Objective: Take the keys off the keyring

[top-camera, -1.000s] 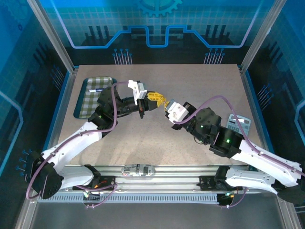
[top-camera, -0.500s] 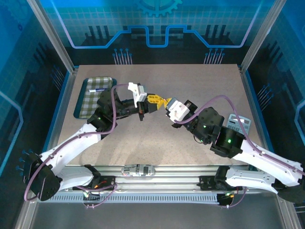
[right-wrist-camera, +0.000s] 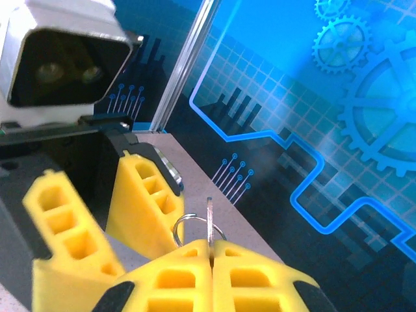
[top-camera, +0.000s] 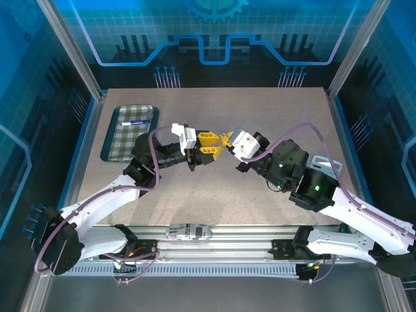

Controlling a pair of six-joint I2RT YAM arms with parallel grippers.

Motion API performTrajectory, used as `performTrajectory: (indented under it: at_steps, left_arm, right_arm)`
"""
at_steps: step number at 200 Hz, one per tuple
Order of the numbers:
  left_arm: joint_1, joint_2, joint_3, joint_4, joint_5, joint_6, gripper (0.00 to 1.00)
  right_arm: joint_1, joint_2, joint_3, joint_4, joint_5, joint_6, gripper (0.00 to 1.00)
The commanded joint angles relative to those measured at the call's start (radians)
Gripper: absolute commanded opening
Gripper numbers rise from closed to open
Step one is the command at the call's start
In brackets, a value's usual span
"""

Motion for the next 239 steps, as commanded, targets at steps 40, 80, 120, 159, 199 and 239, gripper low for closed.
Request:
performTrajectory:
  at_steps: [40,80,120,159,199,239]
  left_arm:
    - [-0.005,0.066,-0.026,0.346,-0.058,-0.002,0.47]
    - [-0.005,0.102,0.006,0.374,-0.010,-0.021,0.47]
    - [-0.010,0.134,0.027,0.390,0.033,-0.036,0.49]
    - [-0.016,0.158,0.053,0.419,0.046,-0.039,0.54]
    - [-0.022,0.175,0.079,0.415,0.079,-0.033,0.54]
    - [-0.029,0.181,0.089,0.401,0.083,-0.019,0.50]
  right_arm:
    - [-0.042,-0.006,0.057,-0.067,-0.107,0.120,0.00]
    - [-0.057,-0.006,0.058,-0.061,-0.155,0.153,0.00]
    - [-0.073,-0.008,0.061,-0.059,-0.193,0.179,0.00]
    - [-0.092,-0.006,0.061,-0.079,-0.230,0.200,0.00]
    - [-0.112,-0.005,0.064,-0.089,-0.256,0.219,0.00]
    - [-0.122,0.004,0.067,-0.090,-0.273,0.228,0.00]
